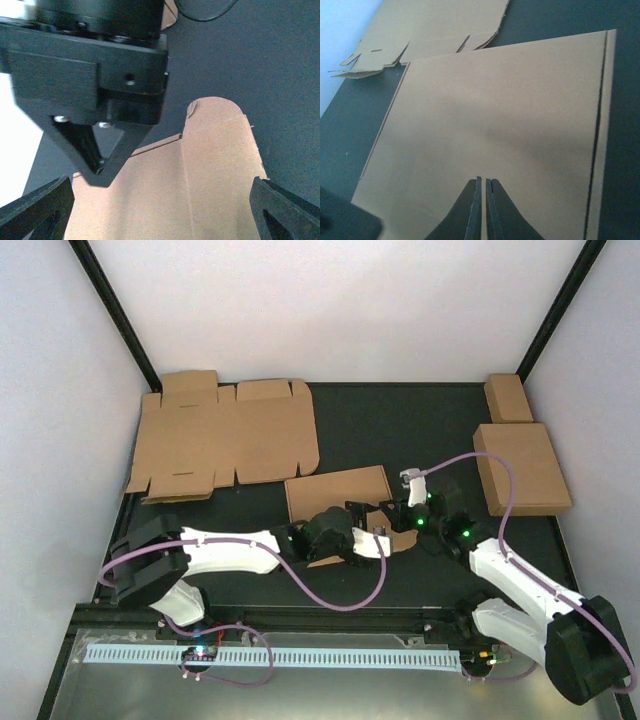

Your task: Fold the paper box

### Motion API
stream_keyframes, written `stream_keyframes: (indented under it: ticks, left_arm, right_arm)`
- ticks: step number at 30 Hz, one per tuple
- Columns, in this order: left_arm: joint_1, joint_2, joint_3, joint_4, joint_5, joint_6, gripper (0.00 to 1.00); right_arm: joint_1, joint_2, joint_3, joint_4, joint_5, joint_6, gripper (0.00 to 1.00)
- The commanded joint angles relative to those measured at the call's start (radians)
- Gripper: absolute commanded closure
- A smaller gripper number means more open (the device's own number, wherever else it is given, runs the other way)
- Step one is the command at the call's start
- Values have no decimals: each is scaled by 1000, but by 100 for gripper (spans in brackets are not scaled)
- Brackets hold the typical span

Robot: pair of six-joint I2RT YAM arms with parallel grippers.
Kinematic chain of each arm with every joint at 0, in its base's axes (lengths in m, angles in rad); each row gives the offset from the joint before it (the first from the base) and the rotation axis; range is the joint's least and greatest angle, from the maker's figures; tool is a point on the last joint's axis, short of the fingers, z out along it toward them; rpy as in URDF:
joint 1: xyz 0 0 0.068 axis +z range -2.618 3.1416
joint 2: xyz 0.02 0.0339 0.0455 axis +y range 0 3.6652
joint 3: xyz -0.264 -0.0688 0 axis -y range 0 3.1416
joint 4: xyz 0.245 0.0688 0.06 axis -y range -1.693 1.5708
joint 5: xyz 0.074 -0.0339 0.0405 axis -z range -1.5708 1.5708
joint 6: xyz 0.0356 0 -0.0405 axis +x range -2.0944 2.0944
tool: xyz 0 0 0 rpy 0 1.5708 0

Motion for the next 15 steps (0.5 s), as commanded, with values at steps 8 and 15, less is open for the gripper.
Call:
stream_keyframes:
  ticks: [8, 15]
  left_arm:
    - [-2, -203, -51, 4, -27, -68, 1]
    - [7, -333, -117, -73, -50, -209, 1]
  right_arm:
    - [2, -77, -2, -82, 124, -22, 96]
    - [2, -86, -2, -102, 128, -19, 96]
